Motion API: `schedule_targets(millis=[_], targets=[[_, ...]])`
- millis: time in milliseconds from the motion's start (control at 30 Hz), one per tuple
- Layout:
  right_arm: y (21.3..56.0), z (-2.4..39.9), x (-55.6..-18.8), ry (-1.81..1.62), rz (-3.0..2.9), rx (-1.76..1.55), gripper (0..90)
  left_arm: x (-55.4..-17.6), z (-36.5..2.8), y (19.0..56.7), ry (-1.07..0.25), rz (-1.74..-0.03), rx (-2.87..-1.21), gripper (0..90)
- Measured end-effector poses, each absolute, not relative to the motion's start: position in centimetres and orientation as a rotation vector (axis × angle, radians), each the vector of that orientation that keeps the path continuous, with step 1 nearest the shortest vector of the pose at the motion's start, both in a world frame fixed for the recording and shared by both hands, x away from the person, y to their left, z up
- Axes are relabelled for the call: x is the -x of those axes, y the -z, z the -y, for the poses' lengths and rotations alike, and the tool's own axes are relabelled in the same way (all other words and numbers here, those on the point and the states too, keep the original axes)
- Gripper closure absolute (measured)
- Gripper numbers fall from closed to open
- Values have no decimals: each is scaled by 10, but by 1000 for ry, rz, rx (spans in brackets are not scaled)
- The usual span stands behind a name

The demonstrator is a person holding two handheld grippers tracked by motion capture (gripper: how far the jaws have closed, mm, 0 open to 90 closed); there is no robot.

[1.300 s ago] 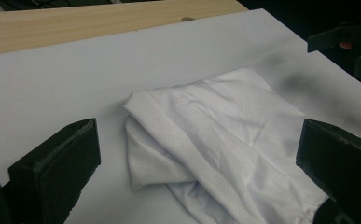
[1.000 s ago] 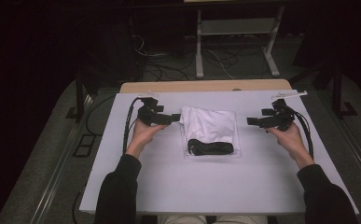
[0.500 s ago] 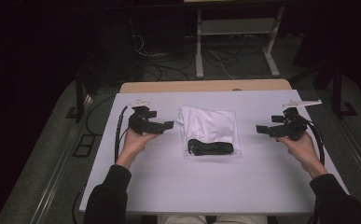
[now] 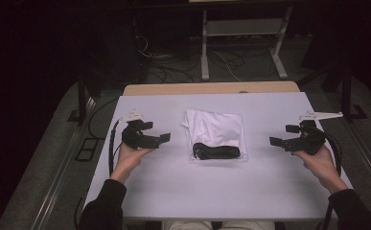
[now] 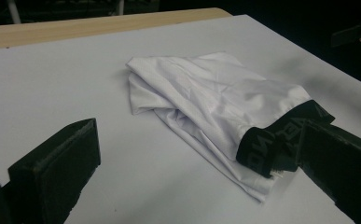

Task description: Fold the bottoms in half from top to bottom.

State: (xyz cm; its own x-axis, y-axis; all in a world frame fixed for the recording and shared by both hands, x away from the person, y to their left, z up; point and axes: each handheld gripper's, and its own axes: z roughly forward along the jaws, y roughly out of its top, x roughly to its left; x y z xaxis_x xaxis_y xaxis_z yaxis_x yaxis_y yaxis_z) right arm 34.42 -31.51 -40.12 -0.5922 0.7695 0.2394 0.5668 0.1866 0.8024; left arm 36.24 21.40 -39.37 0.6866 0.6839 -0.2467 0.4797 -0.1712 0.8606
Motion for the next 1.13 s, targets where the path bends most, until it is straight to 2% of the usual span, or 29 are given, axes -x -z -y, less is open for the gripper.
schedule_targets(millis=[633, 1133], targets=[[419, 324, -307, -1341, -2224, -1283, 0, -317, -236, 408, -290, -927, -1781, 0], [430, 328, -286, -1303, -2216, -1267, 0, -295, -244, 418, -313, -932, -1781, 0]])
